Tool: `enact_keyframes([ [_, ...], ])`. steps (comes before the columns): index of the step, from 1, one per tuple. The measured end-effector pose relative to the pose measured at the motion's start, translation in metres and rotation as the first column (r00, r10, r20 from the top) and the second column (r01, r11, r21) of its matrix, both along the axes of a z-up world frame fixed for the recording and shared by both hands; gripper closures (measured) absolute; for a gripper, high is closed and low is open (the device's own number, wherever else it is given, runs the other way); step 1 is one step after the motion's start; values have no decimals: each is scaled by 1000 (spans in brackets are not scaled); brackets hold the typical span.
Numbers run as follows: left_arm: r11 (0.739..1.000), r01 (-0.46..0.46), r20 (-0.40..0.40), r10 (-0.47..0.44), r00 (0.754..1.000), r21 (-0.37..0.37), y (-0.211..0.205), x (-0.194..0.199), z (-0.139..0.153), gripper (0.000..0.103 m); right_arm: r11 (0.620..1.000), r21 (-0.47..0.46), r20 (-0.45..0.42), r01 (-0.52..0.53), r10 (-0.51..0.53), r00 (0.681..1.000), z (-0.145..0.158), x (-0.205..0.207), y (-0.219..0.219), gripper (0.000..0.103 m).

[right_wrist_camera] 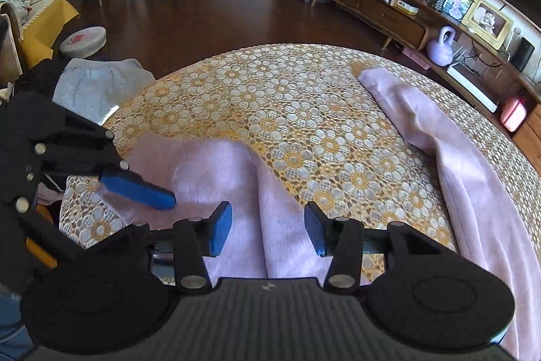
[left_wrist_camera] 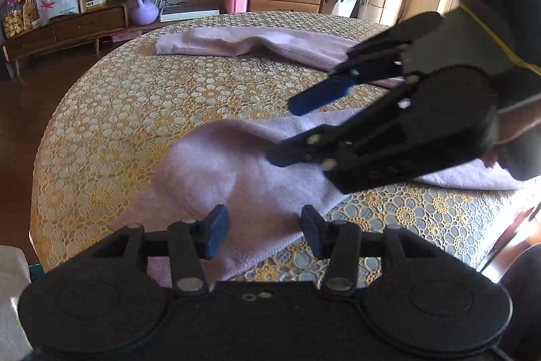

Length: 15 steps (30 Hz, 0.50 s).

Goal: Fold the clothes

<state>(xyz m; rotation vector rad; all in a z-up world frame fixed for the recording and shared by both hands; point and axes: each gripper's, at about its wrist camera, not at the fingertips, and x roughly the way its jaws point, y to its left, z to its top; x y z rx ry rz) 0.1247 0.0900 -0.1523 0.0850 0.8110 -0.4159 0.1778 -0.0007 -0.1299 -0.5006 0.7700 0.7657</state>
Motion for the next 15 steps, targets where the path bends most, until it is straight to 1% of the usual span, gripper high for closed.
enact_keyframes([
  [2, 1000, 3, -1, -3, 1000, -7, 1, 0, 0, 0, 1000, -15, 6, -8, 8, 1000, -2, 6, 6, 56],
  [5, 1000, 13, 4, -13, 1000, -13, 3, -1, 0, 0, 999, -48, -15, 5, -5, 1000, -12, 18, 14, 56],
  [7, 1000, 19, 12, -19, 1000, -14, 4, -1, -1, 0, 1000, -17, -58, 22, -23, 998, -13, 25, 14, 58],
  [8, 1000, 22, 15, -22, 1000, -15, 4, -1, -1, 0, 1000, -1, -92, 27, -27, 995, -13, 28, 12, 68],
  [9, 1000, 24, 18, -24, 1000, -17, 5, -1, -2, 0, 999, 15, -122, 28, -26, 992, -12, 30, 11, 74],
  [10, 1000, 24, 19, -24, 1000, -18, 5, -1, -2, 0, 999, 17, -136, 31, -29, 990, -11, 30, 11, 76],
  [12, 1000, 24, 20, -23, 1000, -19, 5, -2, -2, 0, 1000, 9, -144, 25, -24, 989, -9, 30, 11, 86],
  [14, 999, 25, 21, -25, 999, -20, 5, -2, -1, 0, 999, 12, -124, 39, -37, 992, -4, 29, 8, 94],
  [15, 999, 25, 20, -24, 999, -23, 5, -2, -1, 0, 999, 23, -113, 43, -40, 993, 1, 27, 6, 95],
])
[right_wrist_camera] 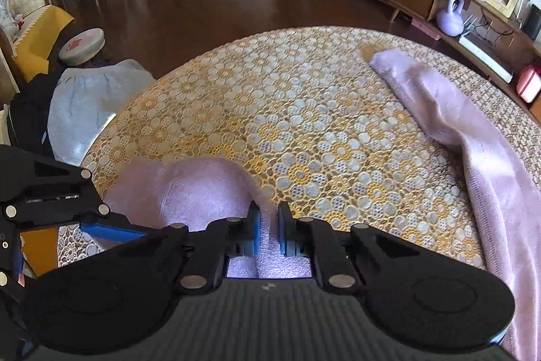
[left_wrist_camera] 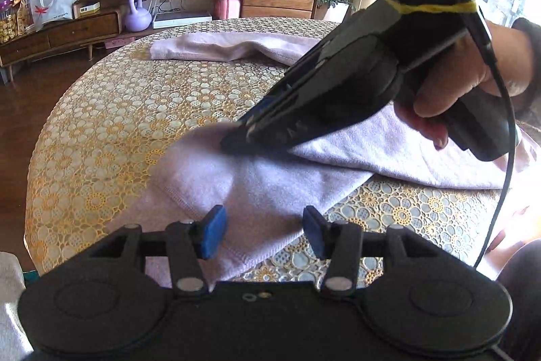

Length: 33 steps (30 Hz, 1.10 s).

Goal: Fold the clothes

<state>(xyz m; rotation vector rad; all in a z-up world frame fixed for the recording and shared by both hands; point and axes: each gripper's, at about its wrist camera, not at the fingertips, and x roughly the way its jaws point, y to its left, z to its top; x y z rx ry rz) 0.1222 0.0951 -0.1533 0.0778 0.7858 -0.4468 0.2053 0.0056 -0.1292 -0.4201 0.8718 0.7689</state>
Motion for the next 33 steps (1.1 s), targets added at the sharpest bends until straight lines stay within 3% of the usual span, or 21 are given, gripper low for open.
enact_keyframes([
  [10, 998, -50, 15, 49, 999, 25, -9, 14, 9, 0, 995, 81, 95, -63, 55, 994, 59, -34, -8, 95],
  [16, 984, -176, 147, 178, 973, -26, 0, 43, 27, 0, 993, 103, 136, -63, 49, 989, 82, -46, -17, 95],
  [19, 976, -209, 209, 218, 953, -62, 9, 62, 30, 0, 990, 130, 115, -51, 36, 993, 80, -44, -17, 96],
  [21, 977, -211, 225, 215, 950, -43, 14, 72, 25, 0, 986, 161, 102, -31, 15, 995, 75, -41, -15, 97],
  [27, 967, -252, 142, 254, 957, -27, 56, 68, 11, 0, 974, 227, 10, -27, 26, 1000, 46, -36, -4, 97],
  [33, 948, -241, -36, 239, 970, -209, 119, 53, 8, 0, 966, 256, -92, -25, 50, 995, 8, -49, 5, 97],
])
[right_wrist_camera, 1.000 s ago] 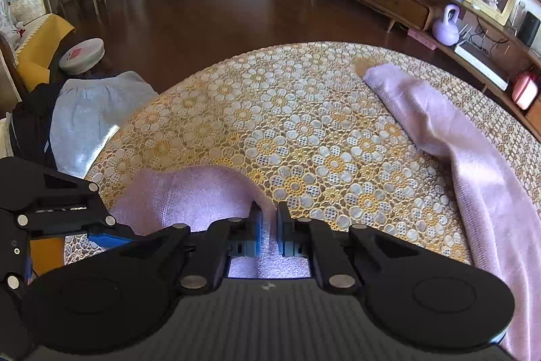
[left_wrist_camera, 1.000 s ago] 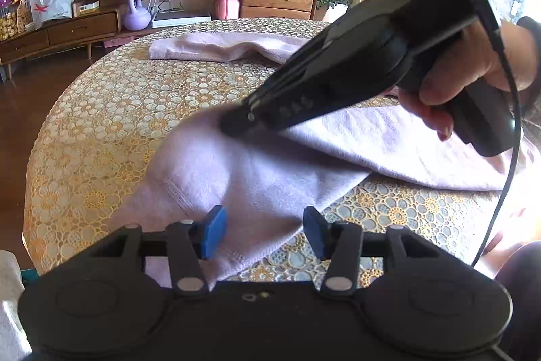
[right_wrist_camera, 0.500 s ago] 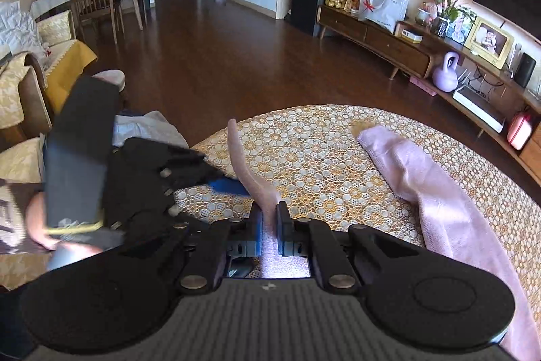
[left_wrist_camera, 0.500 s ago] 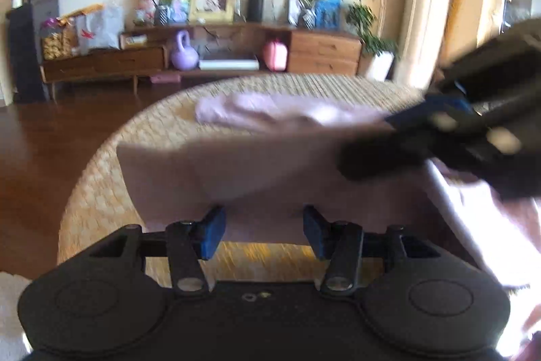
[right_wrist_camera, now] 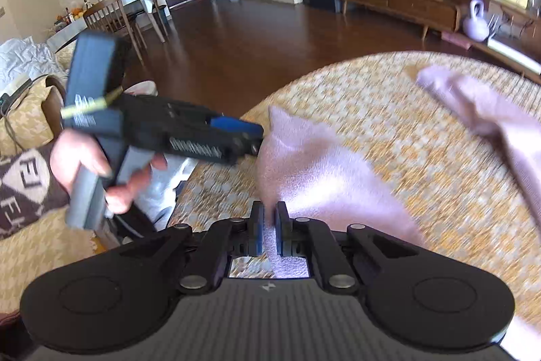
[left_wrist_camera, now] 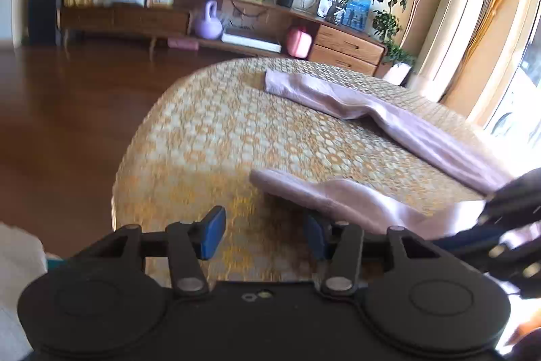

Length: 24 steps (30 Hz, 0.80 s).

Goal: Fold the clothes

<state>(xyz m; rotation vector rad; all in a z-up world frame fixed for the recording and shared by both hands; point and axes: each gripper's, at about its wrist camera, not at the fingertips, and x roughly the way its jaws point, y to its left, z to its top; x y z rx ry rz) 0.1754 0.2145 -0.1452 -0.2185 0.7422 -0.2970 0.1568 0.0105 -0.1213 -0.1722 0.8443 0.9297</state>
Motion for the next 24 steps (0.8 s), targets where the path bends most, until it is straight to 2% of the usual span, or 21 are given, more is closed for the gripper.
enact_keyframes([
  [4, 997, 13, -42, -16, 999, -77, 6, -5, -4, 0, 1000, 3, -24, -15, 15, 1000, -13, -13, -3, 96],
  [8, 987, 12, -74, -25, 997, -162, 2, -7, -15, 0, 999, -3, 54, -41, 42, 998, -11, -39, -23, 87],
  [12, 960, -38, -114, 7, 993, -276, 6, -6, -20, 0, 998, 5, 88, 60, -61, 994, 5, -68, -70, 87],
  [15, 961, -64, -128, 30, 991, -271, -2, -1, -19, 0, 983, -31, 147, 183, -176, 973, 13, -90, -120, 87],
  [19, 973, -105, -137, 78, 988, -207, -19, 7, -14, 0, 920, -150, 221, 361, -324, 920, 18, -119, -186, 86],
  [24, 977, -167, -130, 150, 980, -132, -35, 9, -11, 0, 792, -267, 264, 549, -488, 832, 17, -142, -268, 86],
])
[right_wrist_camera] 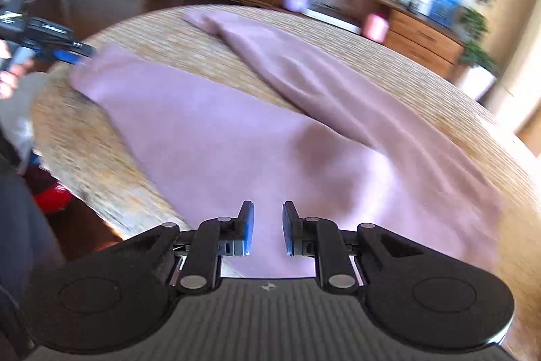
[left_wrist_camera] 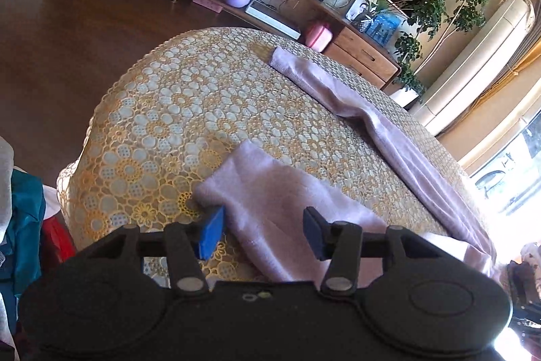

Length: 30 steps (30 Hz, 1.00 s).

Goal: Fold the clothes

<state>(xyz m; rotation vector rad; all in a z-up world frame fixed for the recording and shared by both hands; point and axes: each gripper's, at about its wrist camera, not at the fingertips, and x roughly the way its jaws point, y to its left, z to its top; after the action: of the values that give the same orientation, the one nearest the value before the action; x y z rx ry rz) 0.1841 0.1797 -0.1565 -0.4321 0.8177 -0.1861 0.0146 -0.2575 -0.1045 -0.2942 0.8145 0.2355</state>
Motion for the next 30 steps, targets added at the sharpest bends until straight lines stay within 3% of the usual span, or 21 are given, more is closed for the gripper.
enact_keyframes([
  [4, 990, -73, -18, 76, 997, 120, -12, 2, 2, 0, 982, -69, -14, 177, -178, 984, -3, -7, -55, 80],
  [7, 984, -110, -17, 114, 993, 138, -13, 4, 3, 0, 927, -110, -59, 359, -367, 929, -8, -5, -99, 62],
  [9, 979, -125, -11, 129, 992, 159, -13, 3, 4, 0, 893, -51, -88, 446, -449, 889, -9, -11, -130, 44],
  [13, 970, -155, 1, 158, 988, 186, -16, 2, 7, 6, 798, 96, -143, 594, -580, 802, -13, -24, -183, 44],
  [18, 966, -202, 8, 204, 979, 161, -11, -1, 9, 18, 618, 282, -208, 734, -708, 675, -29, -24, -218, 44],
  [20, 962, -219, 17, 219, 976, 161, -8, -5, 12, 23, 578, 342, -217, 741, -718, 661, -31, -22, -221, 44],
  [22, 956, -244, 33, 242, 970, 163, -4, -9, 17, 26, 585, 339, -204, 737, -719, 664, -33, -17, -219, 58],
  [23, 952, -260, 43, 257, 965, 159, -1, -13, 19, 34, 593, 337, -195, 731, -716, 671, -33, -15, -217, 74],
  [24, 948, -281, 51, 276, 960, 153, 3, -16, 22, 32, 601, 337, -186, 725, -712, 677, -33, -14, -216, 83],
  [26, 940, -310, 55, 305, 951, 146, 10, -23, 25, 41, 612, 342, -162, 713, -709, 686, -30, -16, -213, 92],
  [30, 930, -320, 44, 317, 947, 179, 14, -41, 24, 39, 633, 312, -103, 708, -718, 688, -22, -20, -212, 97],
])
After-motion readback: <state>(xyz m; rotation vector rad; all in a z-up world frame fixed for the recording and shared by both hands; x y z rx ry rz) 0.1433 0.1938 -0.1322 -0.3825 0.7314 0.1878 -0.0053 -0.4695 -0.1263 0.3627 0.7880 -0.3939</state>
